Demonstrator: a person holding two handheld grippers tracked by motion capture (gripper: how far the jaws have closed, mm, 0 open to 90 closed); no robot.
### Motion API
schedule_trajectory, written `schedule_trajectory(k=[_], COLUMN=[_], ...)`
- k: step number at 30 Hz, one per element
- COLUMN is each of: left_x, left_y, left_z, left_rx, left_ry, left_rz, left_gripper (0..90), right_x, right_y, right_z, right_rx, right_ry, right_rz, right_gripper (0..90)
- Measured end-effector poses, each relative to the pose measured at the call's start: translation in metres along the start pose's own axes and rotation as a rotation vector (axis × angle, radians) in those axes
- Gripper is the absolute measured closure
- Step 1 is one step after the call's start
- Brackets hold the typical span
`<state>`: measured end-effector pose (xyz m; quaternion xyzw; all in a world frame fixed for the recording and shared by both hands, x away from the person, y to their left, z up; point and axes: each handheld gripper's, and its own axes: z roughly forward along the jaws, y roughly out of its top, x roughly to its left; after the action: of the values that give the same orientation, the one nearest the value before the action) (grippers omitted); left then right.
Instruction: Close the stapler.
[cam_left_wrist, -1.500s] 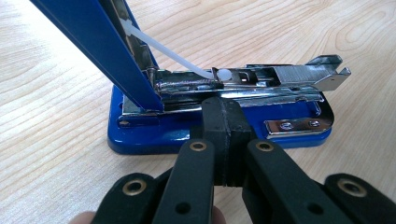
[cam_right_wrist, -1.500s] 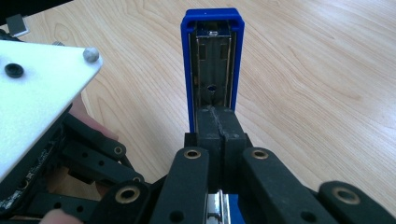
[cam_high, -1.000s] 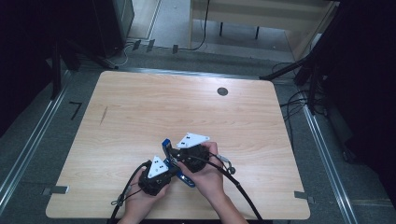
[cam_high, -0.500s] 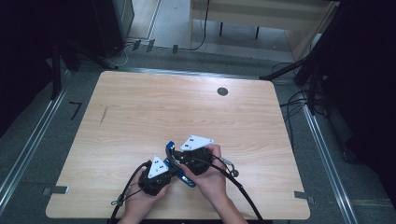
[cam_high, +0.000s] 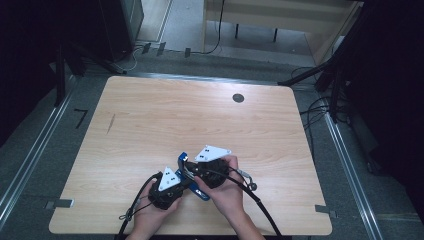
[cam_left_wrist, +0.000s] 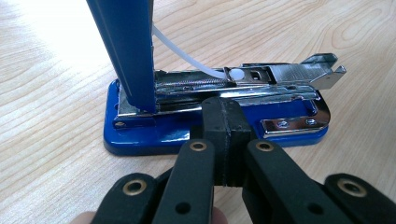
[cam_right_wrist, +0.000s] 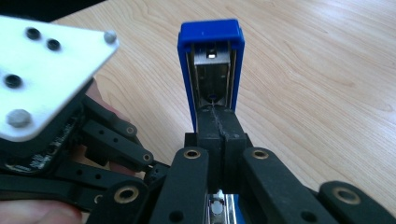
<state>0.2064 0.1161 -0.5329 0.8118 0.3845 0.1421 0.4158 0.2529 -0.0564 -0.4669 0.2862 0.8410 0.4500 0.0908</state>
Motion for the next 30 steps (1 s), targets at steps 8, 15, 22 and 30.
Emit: schedule_trajectory(k=[8,15,22,30], left_x=[0.0,0.0,0.0,0.0], left_y=[0.0,0.0,0.0,0.0], left_z=[0.0,0.0,0.0,0.0], left_rx=[0.001,-0.001,-0.001,0.0], left_ry=[-0.002,0.0,0.0,0.0], left_rz=[-0.001,-0.002,-0.001,0.001], left_gripper=[90.0,90.0,90.0,90.0], right_x=[-0.003,-0.008,-0.011,-0.009], right_y=[0.002,0.01,0.025,0.043], right_z=[-0.01,-0.017,-0.022,-0.024], right_rx=[-0.015,-0.034,-0.06,-0.08], right_ry=[-0.004,-0.02,-0.04,-0.047], right_rz=[0.006,-0.001,-0.007,-0.022], right_gripper=[90.0,90.0,90.0,90.0])
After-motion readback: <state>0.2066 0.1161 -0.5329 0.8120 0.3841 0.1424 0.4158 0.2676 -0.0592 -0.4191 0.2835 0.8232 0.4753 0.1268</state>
